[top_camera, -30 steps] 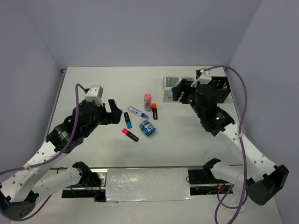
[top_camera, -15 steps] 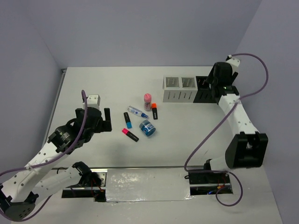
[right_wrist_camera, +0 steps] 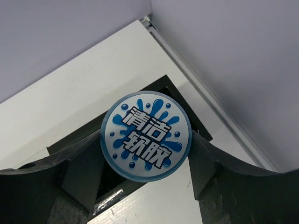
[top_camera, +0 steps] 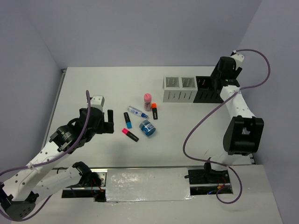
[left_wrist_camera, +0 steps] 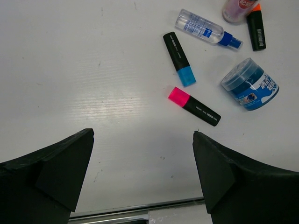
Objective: Sort the stationery into containers
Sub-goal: Place the stationery in the storage box.
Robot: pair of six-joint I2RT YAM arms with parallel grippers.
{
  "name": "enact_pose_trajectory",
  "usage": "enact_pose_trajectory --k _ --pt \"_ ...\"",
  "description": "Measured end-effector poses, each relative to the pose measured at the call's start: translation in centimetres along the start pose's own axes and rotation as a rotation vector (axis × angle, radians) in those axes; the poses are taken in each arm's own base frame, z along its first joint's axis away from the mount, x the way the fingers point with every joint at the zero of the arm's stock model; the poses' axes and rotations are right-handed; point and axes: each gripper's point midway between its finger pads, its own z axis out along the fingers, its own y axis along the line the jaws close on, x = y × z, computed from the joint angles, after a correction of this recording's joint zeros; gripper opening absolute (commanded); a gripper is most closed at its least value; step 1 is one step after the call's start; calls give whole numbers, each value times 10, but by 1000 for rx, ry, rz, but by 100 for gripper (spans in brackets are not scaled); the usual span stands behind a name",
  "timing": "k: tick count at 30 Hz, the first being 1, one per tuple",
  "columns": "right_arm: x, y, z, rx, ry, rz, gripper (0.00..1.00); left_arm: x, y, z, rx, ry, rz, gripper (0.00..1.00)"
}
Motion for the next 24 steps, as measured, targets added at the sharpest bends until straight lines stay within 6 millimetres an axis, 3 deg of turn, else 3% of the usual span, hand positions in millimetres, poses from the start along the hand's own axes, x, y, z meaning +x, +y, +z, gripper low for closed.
enact_pose_trajectory --k 7,15,24 --pt "-14 -4 18 -34 -54 10 0 1 -3 -1 21 5 1 99" --pt "19 -2 48 -42 18 -52 0 -2 -6 -4 48 -13 8 99" --pt "19 -4 54 -46 12 -88 0 0 -11 1 60 7 17 99"
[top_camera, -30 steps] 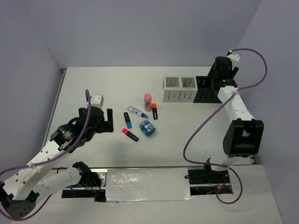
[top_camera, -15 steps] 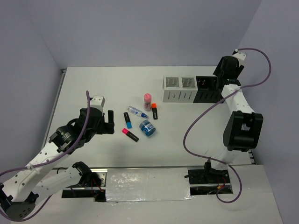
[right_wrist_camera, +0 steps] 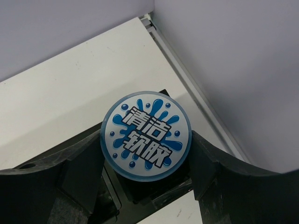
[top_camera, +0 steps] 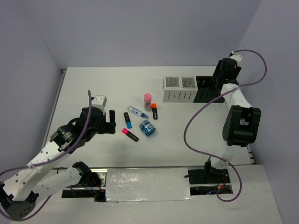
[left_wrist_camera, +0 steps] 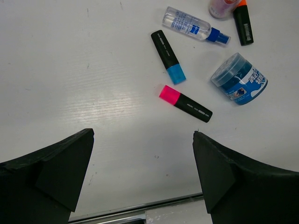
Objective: Sort the stationery into containers
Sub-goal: Place the stationery in the storage box.
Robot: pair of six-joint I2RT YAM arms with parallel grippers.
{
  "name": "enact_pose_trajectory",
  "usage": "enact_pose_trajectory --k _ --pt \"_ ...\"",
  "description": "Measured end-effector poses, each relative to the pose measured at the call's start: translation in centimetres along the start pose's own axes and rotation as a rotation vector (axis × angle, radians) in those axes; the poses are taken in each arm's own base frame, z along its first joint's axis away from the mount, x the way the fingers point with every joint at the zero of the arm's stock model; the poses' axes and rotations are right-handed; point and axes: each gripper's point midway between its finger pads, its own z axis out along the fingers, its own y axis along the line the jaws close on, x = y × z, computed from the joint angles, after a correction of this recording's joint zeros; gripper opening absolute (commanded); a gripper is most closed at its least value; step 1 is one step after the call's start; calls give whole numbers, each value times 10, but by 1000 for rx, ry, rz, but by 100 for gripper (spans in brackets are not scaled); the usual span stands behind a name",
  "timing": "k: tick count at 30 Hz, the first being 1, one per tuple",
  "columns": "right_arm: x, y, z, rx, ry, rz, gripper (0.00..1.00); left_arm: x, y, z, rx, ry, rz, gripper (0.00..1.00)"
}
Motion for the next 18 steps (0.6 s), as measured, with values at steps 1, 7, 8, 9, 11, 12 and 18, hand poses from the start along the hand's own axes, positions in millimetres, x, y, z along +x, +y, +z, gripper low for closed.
enact_pose_trajectory --k 1,7,8,9,11,12,18 --pt "-2 0 0 1 -6 -1 1 0 0 0 0 1 1 99" --pt "3 -1 2 1 -12 -5 21 0 0 0 1 -1 0 99" --pt "4 -1 2 1 -12 -5 23 -1 0 0 2 -2 -1 99" --pt "5 -1 3 1 -13 -4 29 -1 -1 0 2 -3 -1 99" --pt "7 -1 3 1 -12 -3 35 -1 -1 0 2 -4 -2 99" --pt "8 -1 3 1 -11 -1 41 -1 -1 0 3 -4 -2 99" --pt "10 1 3 -6 -6 22 87 -1 -1 0 2 -4 -2 99"
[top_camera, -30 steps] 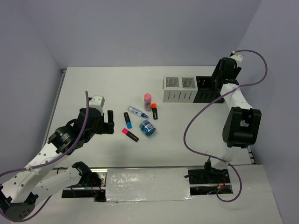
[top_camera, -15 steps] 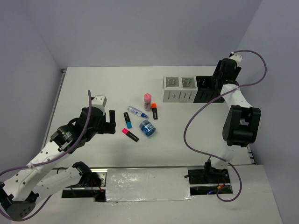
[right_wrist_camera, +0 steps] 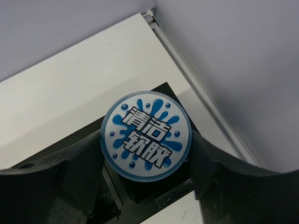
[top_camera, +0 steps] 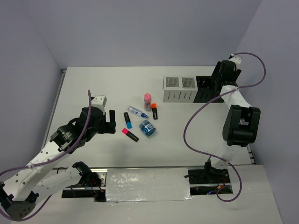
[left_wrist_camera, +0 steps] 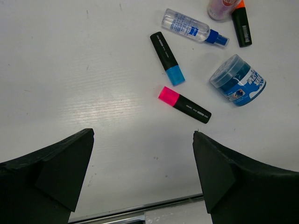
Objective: Sort the stationery into containers
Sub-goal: Place the stationery in the storage box, then pick up the stationery from the center of the board.
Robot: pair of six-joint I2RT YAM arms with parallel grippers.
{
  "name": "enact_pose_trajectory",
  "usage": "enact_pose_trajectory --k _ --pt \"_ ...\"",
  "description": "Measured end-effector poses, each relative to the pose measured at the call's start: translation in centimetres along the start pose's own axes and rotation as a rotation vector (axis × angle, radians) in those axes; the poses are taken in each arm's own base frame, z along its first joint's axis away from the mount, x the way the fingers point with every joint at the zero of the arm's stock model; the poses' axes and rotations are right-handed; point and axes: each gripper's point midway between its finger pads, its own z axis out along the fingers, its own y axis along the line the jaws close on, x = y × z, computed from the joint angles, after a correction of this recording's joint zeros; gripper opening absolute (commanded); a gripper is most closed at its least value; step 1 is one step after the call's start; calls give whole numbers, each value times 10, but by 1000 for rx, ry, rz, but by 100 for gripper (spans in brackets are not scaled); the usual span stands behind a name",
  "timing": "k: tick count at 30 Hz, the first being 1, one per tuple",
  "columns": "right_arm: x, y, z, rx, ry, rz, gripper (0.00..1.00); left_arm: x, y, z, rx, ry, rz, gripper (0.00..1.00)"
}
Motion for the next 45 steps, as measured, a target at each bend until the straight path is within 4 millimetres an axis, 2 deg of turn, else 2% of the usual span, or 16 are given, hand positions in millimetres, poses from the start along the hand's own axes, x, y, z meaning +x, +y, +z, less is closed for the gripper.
enact_pose_trajectory --k 5,11,15,17,20,23,25,26,28,32,35,39,45 --pt "0 4 0 -11 -4 39 92 0 0 0 -1 0 0 99" --pt "2 6 -1 -14 8 86 93 1 0 2 -9 7 3 99" --pt "-1 15 -22 -57 42 145 94 9 0 14 -41 56 10 99" --pt "-13 28 -45 -104 40 167 94 12 -5 22 -59 100 -11 99" --pt "-28 68 -102 -223 30 165 95 11 -27 39 -54 150 -66 99" --pt "-28 116 -175 -406 32 142 95 11 -70 50 -14 173 -124 99" --pt "-17 129 -214 -500 51 129 96 12 -109 53 18 178 -183 99" --pt "-10 126 -225 -517 67 125 96 14 -129 56 22 180 -220 99" --pt "6 112 -238 -514 98 121 100 20 -155 59 6 197 -293 99" --pt "32 81 -256 -487 142 106 100 38 -182 78 -142 223 -484 99" --pt "28 68 -272 -498 128 106 100 55 -191 96 -258 232 -575 99" --pt "21 64 -290 -552 103 101 100 74 -197 118 -379 238 -637 99" --pt "25 69 -305 -640 121 67 100 91 -185 135 -519 233 -663 99"
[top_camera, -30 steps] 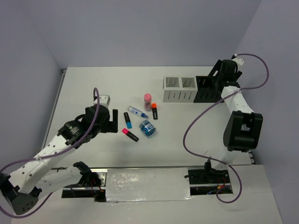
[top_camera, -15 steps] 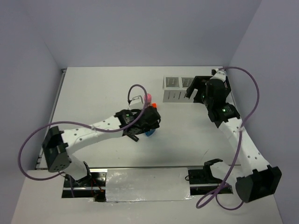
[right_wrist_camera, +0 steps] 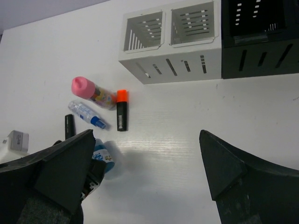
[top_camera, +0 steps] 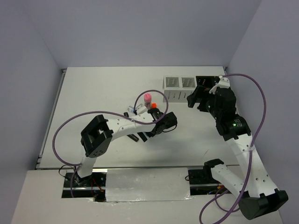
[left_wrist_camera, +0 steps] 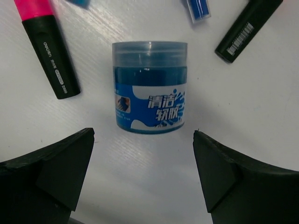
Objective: Sort the stationery into containers
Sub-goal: Pick up the stationery from the center of the board.
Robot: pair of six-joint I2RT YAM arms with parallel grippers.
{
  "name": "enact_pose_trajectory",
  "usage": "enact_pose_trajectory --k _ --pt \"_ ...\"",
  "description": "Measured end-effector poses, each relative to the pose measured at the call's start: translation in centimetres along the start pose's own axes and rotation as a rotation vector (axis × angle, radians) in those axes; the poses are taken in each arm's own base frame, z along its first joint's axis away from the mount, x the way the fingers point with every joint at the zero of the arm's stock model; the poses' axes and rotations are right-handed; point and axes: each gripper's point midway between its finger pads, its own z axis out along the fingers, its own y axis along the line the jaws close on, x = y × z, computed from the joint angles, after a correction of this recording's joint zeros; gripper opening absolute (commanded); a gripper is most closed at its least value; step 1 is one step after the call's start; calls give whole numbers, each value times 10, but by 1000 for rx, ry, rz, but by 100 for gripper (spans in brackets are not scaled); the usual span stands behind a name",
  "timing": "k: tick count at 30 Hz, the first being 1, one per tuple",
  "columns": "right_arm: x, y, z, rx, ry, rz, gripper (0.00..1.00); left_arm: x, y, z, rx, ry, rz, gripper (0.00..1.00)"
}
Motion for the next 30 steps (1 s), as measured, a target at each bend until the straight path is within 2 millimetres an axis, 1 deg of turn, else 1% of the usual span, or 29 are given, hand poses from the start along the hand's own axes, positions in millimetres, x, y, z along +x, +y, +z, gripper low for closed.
enact_pose_trajectory --k 8,12,15,17,19,20,21,22,24,25,28,30 --pt "3 15 -9 -96 14 -17 100 -13 -6 18 -39 -20 -38 99" --pt "4 24 -13 -145 21 -17 100 -10 -4 35 -66 -22 -17 99" --pt "4 28 -15 -169 26 -18 100 -3 -2 46 -78 -10 2 95" --pt "5 30 -15 -178 28 -18 100 2 -2 49 -76 0 9 84" --pt "5 31 -15 -185 30 -18 100 4 -5 50 -66 8 14 71" --pt "5 31 -15 -187 29 -18 100 4 -6 51 -62 9 17 46" --pt "4 31 -15 -188 27 -18 100 5 -6 52 -59 9 14 34" --pt "4 31 -15 -188 26 -18 100 5 -8 51 -53 9 16 20" --pt "5 31 -16 -188 27 -18 100 4 -6 51 -50 9 14 10" --pt "5 31 -16 -187 27 -18 100 5 -5 50 -45 11 12 1" --pt "5 31 -17 -189 23 -18 100 4 6 45 -42 10 33 0" --pt "5 33 -19 -202 21 -10 100 4 14 33 -14 2 107 0"
